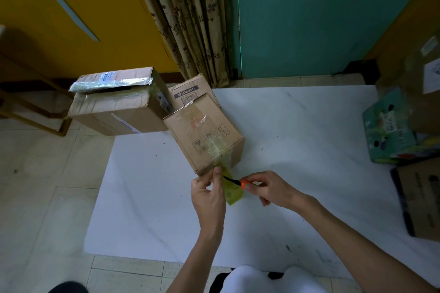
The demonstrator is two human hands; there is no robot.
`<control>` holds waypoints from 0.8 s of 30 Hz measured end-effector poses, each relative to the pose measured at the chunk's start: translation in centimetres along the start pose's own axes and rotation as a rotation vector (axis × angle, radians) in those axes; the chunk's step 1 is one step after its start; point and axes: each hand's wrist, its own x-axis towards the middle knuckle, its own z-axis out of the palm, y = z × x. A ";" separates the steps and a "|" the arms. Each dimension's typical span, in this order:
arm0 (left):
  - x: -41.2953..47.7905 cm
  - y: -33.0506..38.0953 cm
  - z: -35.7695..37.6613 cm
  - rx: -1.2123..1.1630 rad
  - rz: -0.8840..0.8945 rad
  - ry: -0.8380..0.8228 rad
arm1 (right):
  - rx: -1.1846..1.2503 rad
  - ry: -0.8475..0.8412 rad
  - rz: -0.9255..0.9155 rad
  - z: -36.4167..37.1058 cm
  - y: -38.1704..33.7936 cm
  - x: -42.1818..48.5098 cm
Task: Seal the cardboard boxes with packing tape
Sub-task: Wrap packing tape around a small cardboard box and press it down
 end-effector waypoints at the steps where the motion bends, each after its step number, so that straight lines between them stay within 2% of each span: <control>1: 0.0 -0.1 0.0 0.013 0.004 0.006 | 0.004 -0.011 -0.005 0.3 -0.1 0.0; 7: 0.2 -0.2 -0.1 0.013 -0.002 0.009 | 0.051 -0.033 -0.003 1.2 -0.3 0.4; 15: 0.7 -0.1 -0.3 -0.007 0.017 0.007 | 0.368 -0.155 0.017 2.3 -0.5 -0.4; 21: 1.2 -0.3 -0.7 0.028 0.030 0.001 | 0.296 0.019 0.024 3.6 0.2 -0.5; 24: 1.5 -0.4 -0.8 0.046 0.027 0.002 | 0.169 0.114 -0.020 3.1 -0.2 -1.0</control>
